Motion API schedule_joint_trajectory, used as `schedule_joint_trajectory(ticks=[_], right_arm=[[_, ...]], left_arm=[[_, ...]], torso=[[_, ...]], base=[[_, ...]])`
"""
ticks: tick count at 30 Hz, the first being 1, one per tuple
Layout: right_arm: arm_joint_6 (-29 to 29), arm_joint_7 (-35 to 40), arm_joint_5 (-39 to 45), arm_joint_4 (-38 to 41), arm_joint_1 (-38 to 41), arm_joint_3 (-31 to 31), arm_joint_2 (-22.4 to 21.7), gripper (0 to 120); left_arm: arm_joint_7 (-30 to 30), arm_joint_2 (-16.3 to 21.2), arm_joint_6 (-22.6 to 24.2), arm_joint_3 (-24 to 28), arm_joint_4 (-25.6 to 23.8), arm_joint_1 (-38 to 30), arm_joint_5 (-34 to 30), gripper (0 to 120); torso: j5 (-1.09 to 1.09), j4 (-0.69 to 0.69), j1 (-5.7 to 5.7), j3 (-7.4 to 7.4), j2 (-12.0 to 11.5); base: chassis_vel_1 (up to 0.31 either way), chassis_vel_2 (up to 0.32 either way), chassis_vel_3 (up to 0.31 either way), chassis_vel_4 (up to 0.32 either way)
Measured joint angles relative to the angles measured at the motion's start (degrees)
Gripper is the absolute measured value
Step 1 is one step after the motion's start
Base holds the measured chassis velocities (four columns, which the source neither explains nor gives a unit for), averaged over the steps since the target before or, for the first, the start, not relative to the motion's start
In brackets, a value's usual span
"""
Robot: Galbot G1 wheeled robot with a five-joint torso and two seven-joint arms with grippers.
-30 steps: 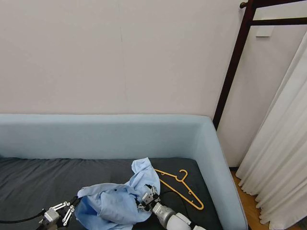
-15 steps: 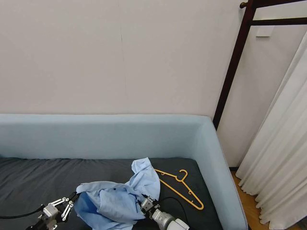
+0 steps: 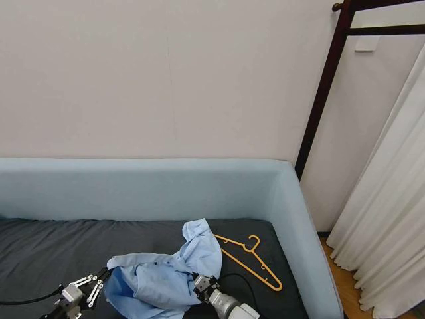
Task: Pick up the clothes from the sofa and hang them on the clothes hanger.
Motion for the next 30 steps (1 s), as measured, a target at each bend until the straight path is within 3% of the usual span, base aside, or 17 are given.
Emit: schedule_joint_trajectory(ticks=[4,5,7,10,11,14,15,19,22,26,28,30], right_arm=[[-7.0,4.7,6.9,14.3,1.5,3.7,-5.8,0],[-7.0,4.7,6.9,14.3,1.5,3.7,-5.8,0],[-10.6,6.9,12.8,22.0,3.2,6.3,-9.0,0],[-16.7,11.9,21.4,32.1,7.0,9.8,-13.8,0],[-16.7,11.9,21.4,32.1,7.0,9.8,-13.8,0],[-22.7,15.8,30.3,41.8,12.9,10.9,-20.5,0],[-22.7,15.8,30.3,41.8,12.9,10.9,-20.5,0],[-29.0,19.8,46.1,48.5,26.4,13.6,-25.5,0],[-30.6,21.0,51.2,49.0,31.8,14.1,-25.5,0],[-31.2,21.3,54.0,46.1,39.4,10.7,-21.4,0],[-31.1,21.3,53.9,42.5,43.5,6.9,-17.0,0],[-30.4,20.6,51.9,37.1,47.3,3.7,-12.9,0]], left_arm=[[-13.2,0.0,6.6,2.4,-8.6,-3.0,-3.8,0],[-13.2,0.0,6.6,2.4,-8.6,-3.0,-3.8,0],[-19.7,1.5,11.5,4.3,-14.7,-6.4,-6.9,0],[-29.2,6.7,19.3,8.1,-21.9,-14.9,-11.0,0],[-29.2,6.7,19.3,8.1,-21.9,-14.9,-11.0,0],[-33.9,15.3,25.7,9.8,-26.2,-23.2,-18.0,0],[-33.9,15.3,25.7,9.8,-26.2,-23.2,-18.0,0],[-34.0,24.3,27.4,9.5,-27.3,-31.5,-25.8,0],[-33.5,26.4,27.4,9.0,-27.0,-33.8,-28.1,0],[-33.0,26.7,27.1,8.9,-25.4,-35.3,-28.8,0],[-33.0,25.9,27.1,9.5,-23.4,-36.2,-28.3,0],[-32.7,24.5,27.0,13.9,-20.1,-40.4,-27.7,0]], torso=[[-0.01,-0.03,0.0,0.0,0.0],[-0.01,-0.03,0.0,0.0,0.0],[0.02,-0.03,0.0,0.0,0.0],[0.0,-0.04,0.0,0.0,0.0],[0.0,-0.04,0.0,0.0,0.0],[0.02,-0.05,0.01,0.01,0.0],[0.02,-0.05,0.01,0.01,0.0],[0.01,-0.01,0.01,0.0,0.0],[0.0,-0.01,0.01,0.0,0.0],[-0.01,-0.02,0.01,0.0,0.0],[-0.03,0.02,0.0,0.0,0.0],[-0.02,0.07,0.01,0.0,0.0]], base=[[0.0,0.0,0.0,0.0],[0.0,0.0,0.0,0.0],[0.0,0.0,0.0,0.0],[0.0,0.0,0.0,0.0],[0.0,0.0,0.0,0.0],[0.0,0.0,0.0,0.0],[0.0,0.0,0.0,0.0],[0.0,0.0,0.0,0.0],[0.0,0.0,0.0,0.0],[0.0,0.0,0.0,0.0],[0.0,0.0,0.0,0.0],[0.0,0.0,0.0,0.0]])
